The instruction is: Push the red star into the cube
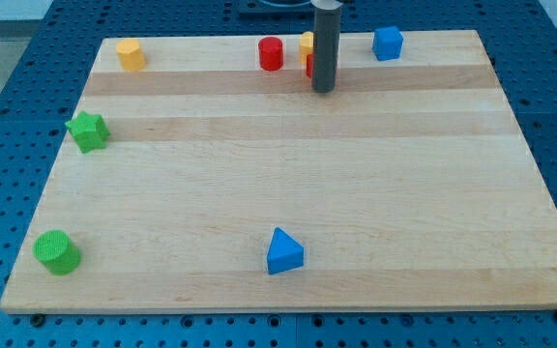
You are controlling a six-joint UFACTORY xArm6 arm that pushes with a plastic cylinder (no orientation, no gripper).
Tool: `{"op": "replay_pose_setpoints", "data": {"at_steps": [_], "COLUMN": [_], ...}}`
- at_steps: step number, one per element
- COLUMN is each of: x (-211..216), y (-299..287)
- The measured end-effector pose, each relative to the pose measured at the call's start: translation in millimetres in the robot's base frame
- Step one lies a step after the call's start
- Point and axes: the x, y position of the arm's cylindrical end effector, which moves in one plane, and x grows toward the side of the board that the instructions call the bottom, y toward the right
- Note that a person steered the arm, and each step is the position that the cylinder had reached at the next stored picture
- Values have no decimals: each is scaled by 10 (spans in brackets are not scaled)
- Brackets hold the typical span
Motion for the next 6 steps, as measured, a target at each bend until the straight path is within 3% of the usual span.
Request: {"op": "replay_pose_setpoints", "data": {"at_steps": [1, 2, 3, 6], "x": [291, 125, -158, -542], "y": [-303, -709, -643, 485]}}
